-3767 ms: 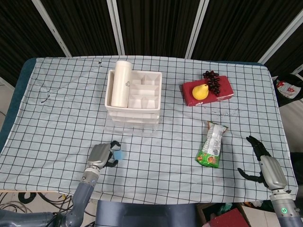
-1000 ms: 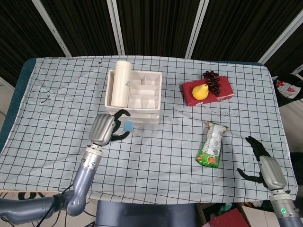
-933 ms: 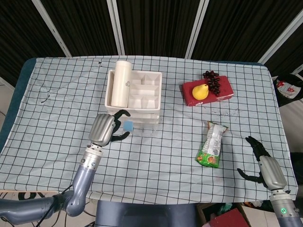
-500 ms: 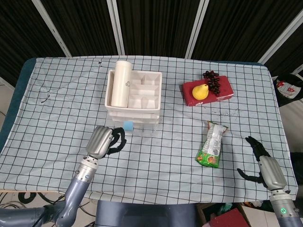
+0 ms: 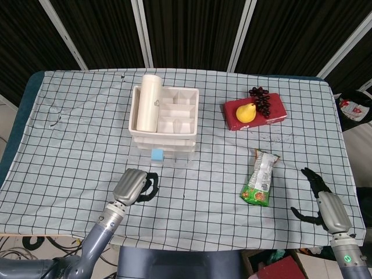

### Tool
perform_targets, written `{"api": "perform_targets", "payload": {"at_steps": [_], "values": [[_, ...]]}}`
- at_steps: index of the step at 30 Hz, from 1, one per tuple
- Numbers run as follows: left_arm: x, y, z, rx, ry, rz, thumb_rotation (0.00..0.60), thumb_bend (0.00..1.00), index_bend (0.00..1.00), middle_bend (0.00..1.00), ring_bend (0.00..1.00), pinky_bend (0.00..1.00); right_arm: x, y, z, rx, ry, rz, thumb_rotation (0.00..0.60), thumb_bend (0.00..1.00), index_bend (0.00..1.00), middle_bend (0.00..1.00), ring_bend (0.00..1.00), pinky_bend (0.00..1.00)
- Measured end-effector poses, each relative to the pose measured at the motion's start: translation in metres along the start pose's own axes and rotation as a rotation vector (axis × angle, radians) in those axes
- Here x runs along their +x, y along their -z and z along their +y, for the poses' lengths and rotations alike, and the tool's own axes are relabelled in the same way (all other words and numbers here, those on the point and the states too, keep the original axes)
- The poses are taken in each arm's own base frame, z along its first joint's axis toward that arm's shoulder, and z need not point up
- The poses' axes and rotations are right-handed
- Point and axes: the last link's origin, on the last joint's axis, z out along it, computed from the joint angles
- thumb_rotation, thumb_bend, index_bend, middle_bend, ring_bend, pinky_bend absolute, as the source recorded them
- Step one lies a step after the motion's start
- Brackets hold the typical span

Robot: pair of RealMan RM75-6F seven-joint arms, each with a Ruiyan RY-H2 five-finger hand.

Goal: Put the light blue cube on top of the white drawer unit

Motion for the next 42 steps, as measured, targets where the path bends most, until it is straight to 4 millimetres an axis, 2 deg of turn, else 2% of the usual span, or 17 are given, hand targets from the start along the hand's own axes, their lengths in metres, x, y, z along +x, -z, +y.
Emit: {"api": "perform_targets", "payload": {"at_steps": [7, 13, 24, 37, 42], "values": [[-0.010, -0.024, 0.004, 0.036, -0.011, -0.021, 0.600, 0.38, 0.63, 1.00, 0.98, 0.96, 0.000, 0.000, 0.000, -0.003, -0.006, 0.000, 0.600, 0.21, 0.00, 0.00, 0.00, 0.15], [-0.012, -0.038, 0.006, 0.044, -0.018, -0.006, 0.600, 0.38, 0.63, 1.00, 0.97, 0.96, 0.001, -0.001, 0.001, -0.004, -0.009, 0.000, 0.600, 0.21, 0.00, 0.00, 0.00, 0.15], [-0.005, -0.070, 0.004, 0.076, -0.027, 0.047, 0.600, 0.38, 0.62, 1.00, 0.97, 0.96, 0.001, -0.002, 0.001, -0.006, -0.013, 0.001, 0.600, 0.21, 0.00, 0.00, 0.00, 0.15], [0.007, -0.104, -0.012, 0.141, -0.050, 0.109, 0.600, 0.37, 0.57, 1.00, 0.96, 0.96, 0.001, -0.002, 0.001, -0.005, -0.013, 0.003, 0.600, 0.21, 0.00, 0.00, 0.00, 0.15], [0.008, -0.107, -0.012, 0.148, -0.034, 0.109, 0.600, 0.37, 0.56, 1.00, 0.96, 0.96, 0.001, -0.002, 0.001, -0.005, -0.014, 0.004, 0.600, 0.21, 0.00, 0.00, 0.00, 0.15]]}}
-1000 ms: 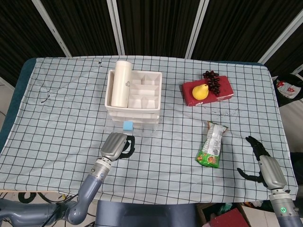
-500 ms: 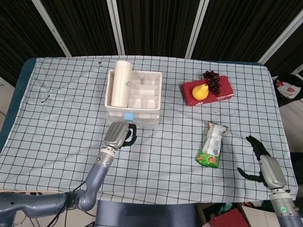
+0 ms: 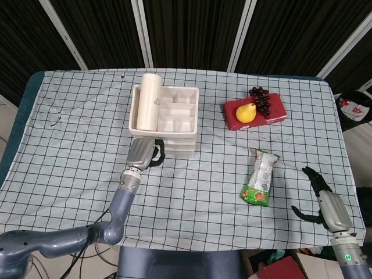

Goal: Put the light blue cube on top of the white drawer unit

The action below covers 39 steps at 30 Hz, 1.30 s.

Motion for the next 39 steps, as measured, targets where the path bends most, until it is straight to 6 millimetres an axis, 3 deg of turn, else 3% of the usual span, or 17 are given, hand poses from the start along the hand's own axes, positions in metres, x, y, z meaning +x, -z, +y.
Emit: {"api": "perform_targets", "payload": {"at_steps": [9, 12, 15, 20, 23, 26, 28, 32, 39], "values": [[0.001, 0.012, -0.001, -0.017, -0.013, -0.019, 0.600, 0.37, 0.56, 1.00, 0.95, 0.95, 0.000, 0.000, 0.000, 0.001, 0.000, -0.001, 0.600, 0.21, 0.00, 0.00, 0.00, 0.15], [0.007, 0.023, -0.004, -0.032, -0.021, -0.014, 0.600, 0.37, 0.53, 0.92, 0.86, 0.89, 0.000, 0.001, 0.000, 0.002, 0.002, -0.001, 0.600, 0.21, 0.00, 0.00, 0.00, 0.15], [0.017, 0.037, -0.012, -0.056, -0.051, 0.007, 0.600, 0.35, 0.43, 0.70, 0.67, 0.68, 0.000, 0.001, 0.000, 0.003, 0.004, 0.000, 0.600, 0.20, 0.00, 0.00, 0.00, 0.15], [0.040, 0.073, -0.037, -0.089, -0.109, 0.041, 0.600, 0.31, 0.07, 0.19, 0.14, 0.12, 0.000, 0.001, -0.001, 0.006, 0.005, 0.000, 0.600, 0.21, 0.00, 0.00, 0.00, 0.15], [0.052, 0.097, -0.059, -0.087, -0.132, 0.031, 0.600, 0.17, 0.00, 0.01, 0.00, 0.00, 0.000, 0.002, -0.001, 0.009, 0.009, 0.000, 0.600, 0.20, 0.00, 0.00, 0.00, 0.15], [0.065, 0.121, -0.083, -0.065, -0.172, 0.025, 0.600, 0.06, 0.00, 0.00, 0.00, 0.00, -0.001, 0.002, -0.001, 0.011, 0.013, 0.000, 0.600, 0.21, 0.00, 0.00, 0.00, 0.15], [0.076, 0.138, -0.100, -0.031, -0.216, 0.035, 0.600, 0.04, 0.00, 0.00, 0.00, 0.00, -0.001, 0.002, -0.001, 0.013, 0.016, 0.001, 0.600, 0.21, 0.00, 0.00, 0.00, 0.15], [0.094, 0.166, -0.125, 0.029, -0.288, 0.080, 0.600, 0.02, 0.00, 0.00, 0.00, 0.00, -0.001, 0.003, -0.002, 0.022, 0.020, 0.000, 0.600, 0.21, 0.00, 0.00, 0.00, 0.15], [0.105, 0.222, -0.161, 0.141, -0.287, 0.156, 0.600, 0.02, 0.00, 0.00, 0.00, 0.00, -0.001, 0.002, -0.002, 0.040, 0.032, 0.005, 0.600, 0.21, 0.00, 0.00, 0.00, 0.15]]}}
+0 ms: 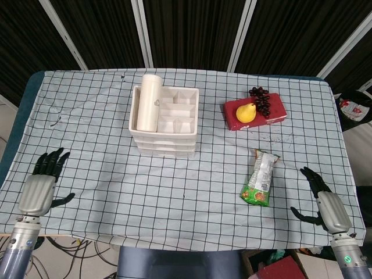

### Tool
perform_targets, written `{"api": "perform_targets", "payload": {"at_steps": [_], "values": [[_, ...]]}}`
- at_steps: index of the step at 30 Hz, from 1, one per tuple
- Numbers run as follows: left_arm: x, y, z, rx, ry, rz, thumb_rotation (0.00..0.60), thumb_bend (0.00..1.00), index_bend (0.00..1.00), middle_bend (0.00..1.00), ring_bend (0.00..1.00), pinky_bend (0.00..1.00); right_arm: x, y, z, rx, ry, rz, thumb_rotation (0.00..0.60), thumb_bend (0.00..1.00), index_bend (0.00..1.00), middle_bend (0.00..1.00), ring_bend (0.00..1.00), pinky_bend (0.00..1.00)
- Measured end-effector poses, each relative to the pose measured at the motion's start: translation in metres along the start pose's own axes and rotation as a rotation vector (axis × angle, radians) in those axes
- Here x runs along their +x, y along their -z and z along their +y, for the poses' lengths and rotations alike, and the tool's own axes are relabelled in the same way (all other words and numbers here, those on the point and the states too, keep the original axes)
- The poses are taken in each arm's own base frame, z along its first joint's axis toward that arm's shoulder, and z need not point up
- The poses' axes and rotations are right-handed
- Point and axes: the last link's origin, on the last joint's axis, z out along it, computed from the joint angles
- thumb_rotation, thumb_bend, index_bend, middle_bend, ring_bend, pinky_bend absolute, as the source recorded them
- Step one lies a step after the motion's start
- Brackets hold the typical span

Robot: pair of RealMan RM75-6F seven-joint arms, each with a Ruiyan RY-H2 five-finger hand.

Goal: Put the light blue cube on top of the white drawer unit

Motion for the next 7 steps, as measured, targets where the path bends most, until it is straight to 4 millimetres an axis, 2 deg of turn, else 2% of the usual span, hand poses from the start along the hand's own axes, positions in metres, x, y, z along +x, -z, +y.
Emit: {"api": "perform_targets", "payload": {"at_steps": [7], "values": [[-0.005, 0.010, -0.023, 0.038, -0.002, -0.002, 0.600, 0.02, 0.00, 0.00, 0.00, 0.00, -0.005, -0.002, -0.001, 0.004, 0.013, -0.009, 0.600, 0.21, 0.00, 0.00, 0.00, 0.15]]}}
